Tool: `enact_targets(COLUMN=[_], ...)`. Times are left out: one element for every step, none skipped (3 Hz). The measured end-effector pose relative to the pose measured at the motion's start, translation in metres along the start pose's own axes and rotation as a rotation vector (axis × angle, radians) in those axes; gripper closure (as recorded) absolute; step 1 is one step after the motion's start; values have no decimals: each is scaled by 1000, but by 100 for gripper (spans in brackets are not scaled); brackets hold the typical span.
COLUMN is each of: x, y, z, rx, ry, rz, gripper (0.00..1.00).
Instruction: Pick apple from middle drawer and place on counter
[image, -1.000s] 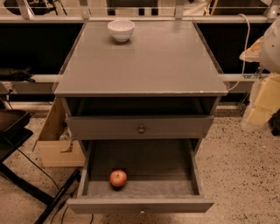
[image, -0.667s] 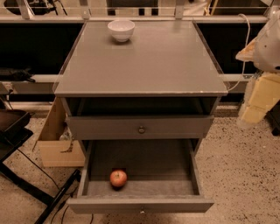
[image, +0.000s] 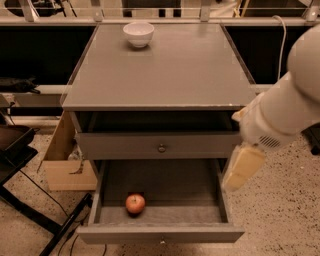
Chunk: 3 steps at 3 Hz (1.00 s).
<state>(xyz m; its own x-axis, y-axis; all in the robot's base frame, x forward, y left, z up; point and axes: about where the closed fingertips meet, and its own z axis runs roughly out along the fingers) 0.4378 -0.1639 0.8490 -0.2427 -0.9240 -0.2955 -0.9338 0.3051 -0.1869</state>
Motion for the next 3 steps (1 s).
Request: enact_targets(x=[-5, -14, -26], y=[40, 76, 71], z=[70, 159, 229], rx=[-42, -110, -109], ry=[-38, -46, -91], rz=[29, 46, 106], gripper=[0, 0, 0])
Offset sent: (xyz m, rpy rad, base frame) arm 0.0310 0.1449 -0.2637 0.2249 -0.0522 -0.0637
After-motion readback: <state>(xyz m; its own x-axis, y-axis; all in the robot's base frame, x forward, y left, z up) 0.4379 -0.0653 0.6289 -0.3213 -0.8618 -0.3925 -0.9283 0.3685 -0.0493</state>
